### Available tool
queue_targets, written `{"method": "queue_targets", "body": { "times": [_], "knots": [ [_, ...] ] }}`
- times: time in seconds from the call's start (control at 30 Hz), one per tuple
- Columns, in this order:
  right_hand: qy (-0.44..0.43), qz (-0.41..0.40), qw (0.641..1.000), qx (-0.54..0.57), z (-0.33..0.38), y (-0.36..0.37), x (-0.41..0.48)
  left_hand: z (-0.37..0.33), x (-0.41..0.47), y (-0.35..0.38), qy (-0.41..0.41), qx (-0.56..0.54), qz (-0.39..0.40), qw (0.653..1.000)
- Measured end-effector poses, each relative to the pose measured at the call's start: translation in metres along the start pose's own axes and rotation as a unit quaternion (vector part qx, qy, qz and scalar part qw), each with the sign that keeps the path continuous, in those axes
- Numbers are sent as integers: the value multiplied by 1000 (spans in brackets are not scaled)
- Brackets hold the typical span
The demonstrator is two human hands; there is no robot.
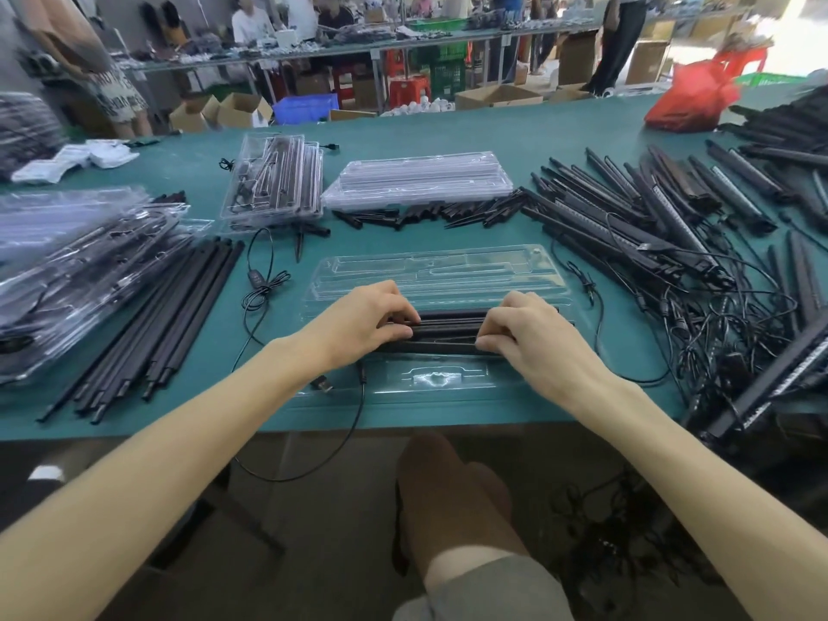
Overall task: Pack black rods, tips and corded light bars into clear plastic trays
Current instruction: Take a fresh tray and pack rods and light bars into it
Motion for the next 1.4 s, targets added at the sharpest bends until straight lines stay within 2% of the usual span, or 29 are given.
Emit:
{"method": "queue_targets", "body": {
  "times": [0.2, 0.4, 0.67, 0.73, 0.83, 0.97, 1.1, 1.2, 1.33, 1.4],
  "knots": [
    [34, -45, 997, 56, -8, 3, -3, 0, -8, 12, 10, -28, -51, 998],
    [66, -70, 995, 14, -19, 6, 0, -1, -8, 13, 4, -6, -44, 999],
    [83, -75, 991, 69, -25, 11, 0, -3, -10, 14, 4, -20, -48, 999],
    [75, -62, 991, 88, -23, 12, 0, -4, -11, 17, 13, -21, -62, 998],
    [51, -23, 997, 56, -22, 16, -2, -5, -11, 17, 17, -30, -62, 997],
    [64, -9, 996, 61, -24, 16, -3, 2, -18, -1, -4, -96, -92, 991],
    [57, -11, 997, 46, -23, 18, -4, 31, -39, -36, -55, -70, -136, 987],
    [61, -11, 997, 47, -23, 18, -4, 51, -61, -58, -105, -101, -115, 983],
    [64, -2, 997, 50, -22, 16, -4, 48, -78, -52, -59, -79, -43, 994],
    [61, -4, 997, 46, -20, 14, -5, 46, -78, -43, -36, -51, -43, 997]
  ]
}}
Point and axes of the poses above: each hand's wrist, its own x-axis towards the middle knuckle, its own y-axis out of the palm, z = x × y, the point moved 1 cm from there along x, towards the middle knuckle, and after that the axes turned 9 degrees about -x, right-handed, at the moved point
